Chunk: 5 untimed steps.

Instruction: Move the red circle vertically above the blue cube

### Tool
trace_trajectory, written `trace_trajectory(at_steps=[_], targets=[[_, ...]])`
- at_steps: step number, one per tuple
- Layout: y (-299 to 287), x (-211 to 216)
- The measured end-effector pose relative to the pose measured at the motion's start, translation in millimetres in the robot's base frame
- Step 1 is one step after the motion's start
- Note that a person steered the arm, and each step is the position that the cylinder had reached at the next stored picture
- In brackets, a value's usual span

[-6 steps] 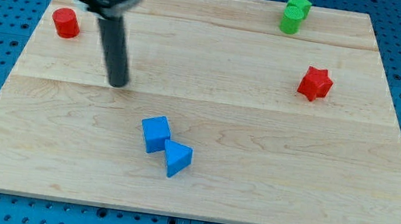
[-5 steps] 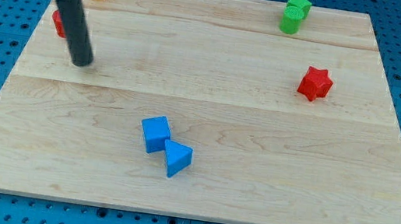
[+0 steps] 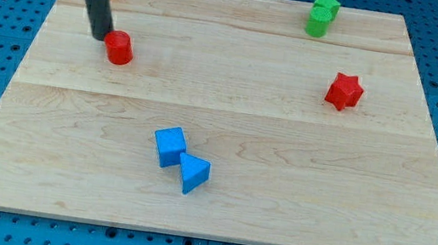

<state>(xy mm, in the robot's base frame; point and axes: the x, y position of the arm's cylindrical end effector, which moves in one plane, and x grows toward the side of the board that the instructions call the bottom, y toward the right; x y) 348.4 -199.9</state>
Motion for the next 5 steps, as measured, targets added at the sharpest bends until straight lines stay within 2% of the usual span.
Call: trace_trajectory(at_steps=[1, 3, 4, 5], targets=[[2, 18], [79, -31], [124, -31], [124, 0]])
